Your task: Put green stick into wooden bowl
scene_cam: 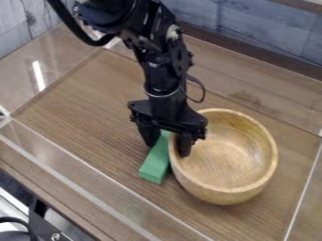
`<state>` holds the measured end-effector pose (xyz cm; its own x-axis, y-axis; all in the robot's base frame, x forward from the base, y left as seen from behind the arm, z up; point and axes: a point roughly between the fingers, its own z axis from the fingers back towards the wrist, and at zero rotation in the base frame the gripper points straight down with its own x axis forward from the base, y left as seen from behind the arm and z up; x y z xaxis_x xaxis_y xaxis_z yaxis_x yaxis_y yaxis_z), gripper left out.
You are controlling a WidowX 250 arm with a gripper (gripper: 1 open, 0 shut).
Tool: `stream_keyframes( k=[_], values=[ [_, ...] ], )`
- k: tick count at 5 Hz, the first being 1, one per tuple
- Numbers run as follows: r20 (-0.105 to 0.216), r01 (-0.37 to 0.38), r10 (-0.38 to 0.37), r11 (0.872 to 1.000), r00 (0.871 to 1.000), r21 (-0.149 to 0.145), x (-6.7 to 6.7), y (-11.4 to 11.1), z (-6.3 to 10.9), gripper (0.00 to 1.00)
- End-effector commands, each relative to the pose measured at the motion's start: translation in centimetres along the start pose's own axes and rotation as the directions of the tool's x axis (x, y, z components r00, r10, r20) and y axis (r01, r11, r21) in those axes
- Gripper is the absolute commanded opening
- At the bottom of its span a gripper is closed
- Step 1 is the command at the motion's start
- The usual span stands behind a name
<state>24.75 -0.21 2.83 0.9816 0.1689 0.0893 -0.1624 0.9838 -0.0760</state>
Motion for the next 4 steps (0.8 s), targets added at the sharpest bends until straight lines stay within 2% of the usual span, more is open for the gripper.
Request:
stream_keyframes(
  k=[1, 2, 4],
  values=[
    [0.02, -0.005, 0.005, 1.0, 1.0, -0.001, 0.5, 0.0, 1.3, 0.0],
    [0.016, -0.017, 0.017, 1.0, 1.0, 0.0, 0.6, -0.1, 1.9, 0.0],
    [0.004, 0.014, -0.014, 1.0, 1.0, -0.003, 1.4, 0.5, 3.1, 0.0]
  ],
)
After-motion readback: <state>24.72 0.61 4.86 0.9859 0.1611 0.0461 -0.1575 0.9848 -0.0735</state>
